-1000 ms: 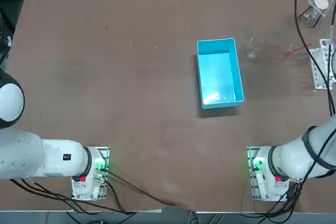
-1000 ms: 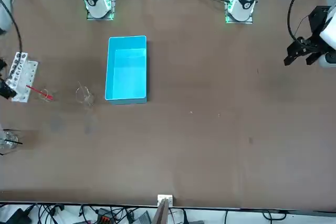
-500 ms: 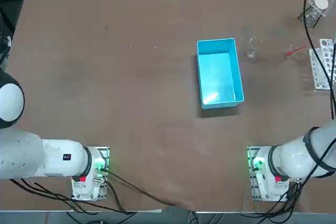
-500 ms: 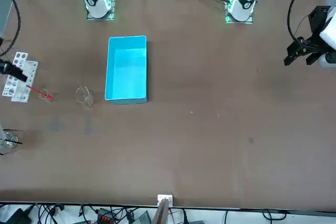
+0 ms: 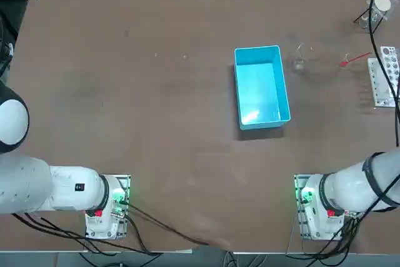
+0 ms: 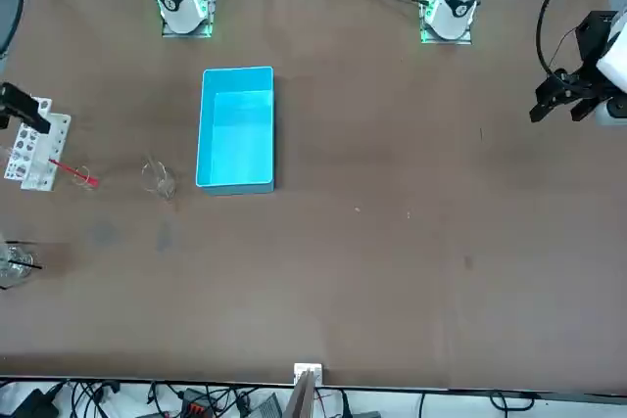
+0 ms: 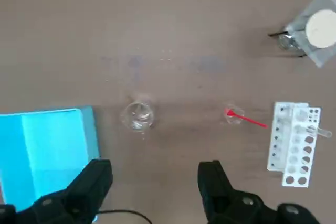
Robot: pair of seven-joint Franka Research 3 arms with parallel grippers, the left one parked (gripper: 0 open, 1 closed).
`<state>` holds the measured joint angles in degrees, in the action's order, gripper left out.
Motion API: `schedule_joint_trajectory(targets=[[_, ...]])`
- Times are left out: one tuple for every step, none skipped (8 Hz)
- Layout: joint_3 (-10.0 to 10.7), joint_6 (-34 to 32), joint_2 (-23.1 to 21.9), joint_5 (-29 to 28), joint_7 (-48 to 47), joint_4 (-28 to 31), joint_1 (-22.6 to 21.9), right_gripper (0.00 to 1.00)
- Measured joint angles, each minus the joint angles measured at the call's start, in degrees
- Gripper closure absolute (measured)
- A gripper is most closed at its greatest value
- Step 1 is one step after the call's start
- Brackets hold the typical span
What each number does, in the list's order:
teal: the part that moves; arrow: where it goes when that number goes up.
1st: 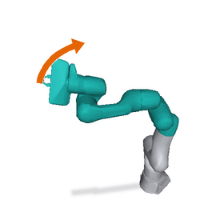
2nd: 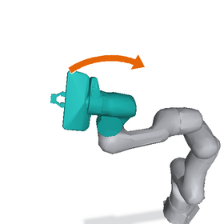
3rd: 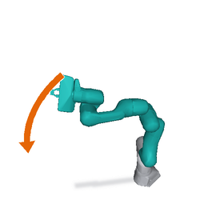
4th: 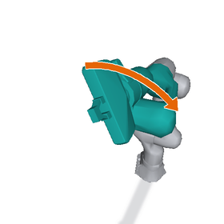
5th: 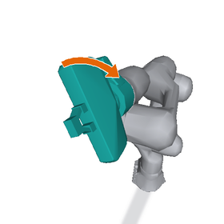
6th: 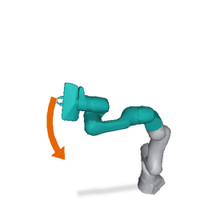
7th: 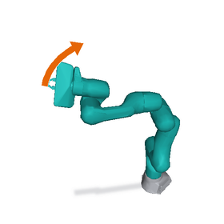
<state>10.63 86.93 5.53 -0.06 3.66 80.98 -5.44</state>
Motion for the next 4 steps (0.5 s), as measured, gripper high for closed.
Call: schedule_joint_trajectory(targets=[[-1.36, -0.59, -1.40, 0.00, 0.10, 0.80, 0.58, 0.00], [-2.63, -0.93, -2.88, 0.00, 0.14, 2.25, 1.24, 0.00], [-3.62, -0.92, -4.73, 0.00, 0.60, 4.61, 1.93, 0.00], [-3.99, -1.00, -6.81, 0.00, 2.03, 6.98, 2.40, 0.00]])
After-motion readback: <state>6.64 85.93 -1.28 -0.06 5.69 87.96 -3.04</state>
